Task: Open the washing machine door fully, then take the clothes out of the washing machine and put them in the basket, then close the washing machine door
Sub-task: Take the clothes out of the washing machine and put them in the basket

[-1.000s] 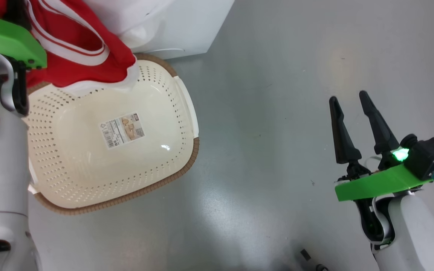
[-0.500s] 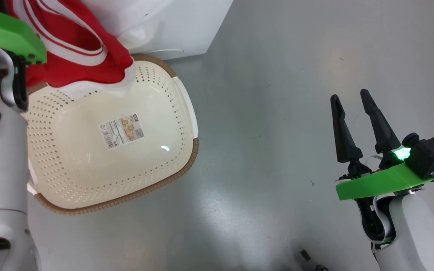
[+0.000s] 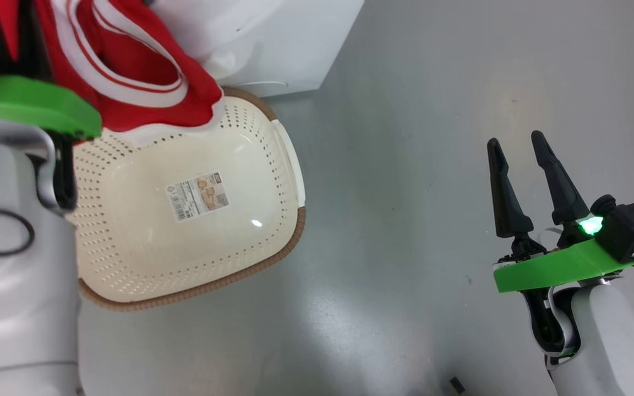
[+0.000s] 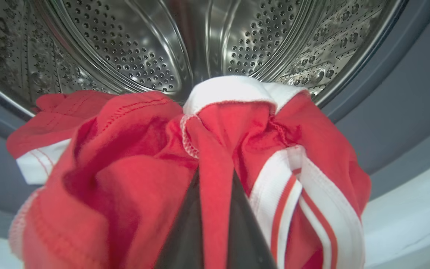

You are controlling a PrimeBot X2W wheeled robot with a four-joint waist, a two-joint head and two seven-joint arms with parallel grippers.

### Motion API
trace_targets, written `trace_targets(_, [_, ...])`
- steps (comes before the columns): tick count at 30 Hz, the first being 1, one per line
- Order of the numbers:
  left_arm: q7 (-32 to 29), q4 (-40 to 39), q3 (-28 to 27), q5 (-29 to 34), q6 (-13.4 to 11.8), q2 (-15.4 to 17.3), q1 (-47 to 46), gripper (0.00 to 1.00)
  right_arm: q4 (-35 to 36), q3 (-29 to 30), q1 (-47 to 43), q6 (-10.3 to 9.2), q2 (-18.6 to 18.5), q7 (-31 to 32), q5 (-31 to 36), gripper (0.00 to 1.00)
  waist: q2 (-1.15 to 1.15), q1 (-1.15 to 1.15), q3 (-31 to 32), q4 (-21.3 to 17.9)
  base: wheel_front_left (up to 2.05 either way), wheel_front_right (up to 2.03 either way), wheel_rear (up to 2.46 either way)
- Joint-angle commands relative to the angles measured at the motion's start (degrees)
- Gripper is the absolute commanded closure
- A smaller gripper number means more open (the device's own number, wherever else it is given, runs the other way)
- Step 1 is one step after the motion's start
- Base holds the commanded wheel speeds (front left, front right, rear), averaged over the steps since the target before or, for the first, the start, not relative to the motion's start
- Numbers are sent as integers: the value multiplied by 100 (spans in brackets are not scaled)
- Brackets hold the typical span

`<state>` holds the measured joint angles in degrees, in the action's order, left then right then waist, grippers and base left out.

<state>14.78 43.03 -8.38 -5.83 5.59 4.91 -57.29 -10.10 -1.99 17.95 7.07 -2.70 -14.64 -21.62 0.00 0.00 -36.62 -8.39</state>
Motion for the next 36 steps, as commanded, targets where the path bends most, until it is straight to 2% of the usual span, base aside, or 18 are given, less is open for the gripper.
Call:
trace_targets(1, [22, -296, -135, -96, 52, 140, 292, 100, 119, -66, -150, 42, -18, -36, -5, 0, 0, 0, 69, 65, 0, 0, 0])
trace_targets(11, [22, -1444, -89, -158, 155, -139, 1572, 100, 88, -71, -263, 42, -18, -36, 35, 0, 0, 0, 296, 184, 0, 0, 0])
trace_targets(16, [22, -1726, 94, -202, 171, -190, 2204, 100, 63, -88, -312, 42, -18, -36, 42, 0, 0, 0, 403, 193, 0, 0, 0])
trace_targets(25, [22, -1572, 424, -510, 122, -201, 2821, 100, 55, -126, -326, 42, -18, -36, 34, 0, 0, 0, 433, 169, 0, 0, 0])
trace_targets(36, [22, -876, 737, -732, 39, -202, 2767, 100, 113, -126, -217, 42, -18, -36, 7, 0, 0, 0, 160, 135, 0, 0, 0])
